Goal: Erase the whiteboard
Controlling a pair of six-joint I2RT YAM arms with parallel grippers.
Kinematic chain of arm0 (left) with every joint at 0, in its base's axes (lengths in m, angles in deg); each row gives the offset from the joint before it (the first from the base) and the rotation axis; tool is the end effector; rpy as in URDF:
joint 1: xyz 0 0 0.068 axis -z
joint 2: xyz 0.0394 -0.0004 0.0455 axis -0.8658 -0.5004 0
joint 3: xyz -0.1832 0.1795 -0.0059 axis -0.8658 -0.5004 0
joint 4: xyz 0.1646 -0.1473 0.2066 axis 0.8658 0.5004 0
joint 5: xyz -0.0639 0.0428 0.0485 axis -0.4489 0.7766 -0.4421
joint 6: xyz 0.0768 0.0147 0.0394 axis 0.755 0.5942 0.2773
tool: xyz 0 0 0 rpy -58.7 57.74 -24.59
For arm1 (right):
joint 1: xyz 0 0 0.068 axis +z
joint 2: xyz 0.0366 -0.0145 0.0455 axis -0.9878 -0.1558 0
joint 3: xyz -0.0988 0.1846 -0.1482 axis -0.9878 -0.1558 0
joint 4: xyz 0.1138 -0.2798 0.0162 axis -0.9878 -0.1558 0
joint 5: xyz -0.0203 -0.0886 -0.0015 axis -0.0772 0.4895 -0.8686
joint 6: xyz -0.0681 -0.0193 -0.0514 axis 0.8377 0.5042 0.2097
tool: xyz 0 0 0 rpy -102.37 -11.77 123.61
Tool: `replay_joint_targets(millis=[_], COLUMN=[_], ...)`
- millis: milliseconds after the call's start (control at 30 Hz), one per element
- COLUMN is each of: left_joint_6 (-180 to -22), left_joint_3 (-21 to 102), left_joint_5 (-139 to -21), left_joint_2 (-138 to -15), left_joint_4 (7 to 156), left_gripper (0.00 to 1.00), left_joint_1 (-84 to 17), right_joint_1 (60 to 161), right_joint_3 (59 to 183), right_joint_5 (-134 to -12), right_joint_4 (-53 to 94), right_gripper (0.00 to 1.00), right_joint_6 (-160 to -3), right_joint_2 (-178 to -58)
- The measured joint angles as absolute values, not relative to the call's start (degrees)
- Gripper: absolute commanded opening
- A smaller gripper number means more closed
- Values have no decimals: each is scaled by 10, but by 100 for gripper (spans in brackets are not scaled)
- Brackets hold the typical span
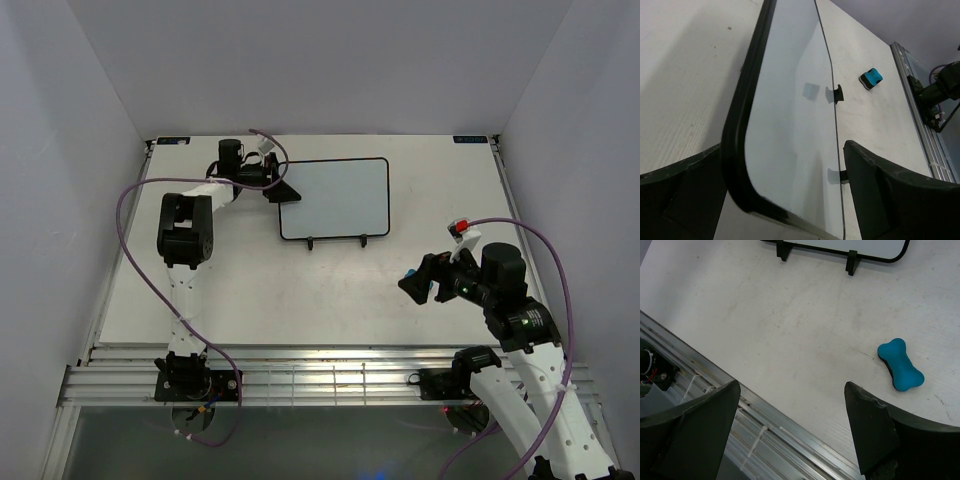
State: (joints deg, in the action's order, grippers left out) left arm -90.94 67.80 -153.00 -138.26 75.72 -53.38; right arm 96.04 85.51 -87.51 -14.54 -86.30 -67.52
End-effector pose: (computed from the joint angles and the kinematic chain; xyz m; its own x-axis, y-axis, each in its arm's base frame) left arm 0.5277 -0.1382 0.1107 -0.5241 0.0555 -0.8498 0.8514 0.0588 -0.5213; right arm 0.1979 0.0838 0.2814 -0.5333 0.0493 -0.8445 -0.4737 0.8097 0.3464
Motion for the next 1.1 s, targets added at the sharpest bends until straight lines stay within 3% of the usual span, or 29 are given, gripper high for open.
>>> replay_joint_targets(millis=[700, 867, 1100], left_joint_6=[-945, -1025, -1135], left_joint_3=[580, 522, 406], left_joint_5=[-1248, -1009, -777], left_joint_2=[-1168, -1039, -822], left_joint_4=[788, 866, 1007], left_gripper=[98, 98, 98], left_joint_1=[-572, -568, -570], right_joint_1=[960, 960, 960], right_joint_3=[851, 858, 923], right_joint_5=[-786, -737, -666], right_joint_4=[-154, -163, -191], right_gripper=[90, 90, 90], right_joint_6=[-857, -859, -863], right_joint_2=[-706, -703, -709])
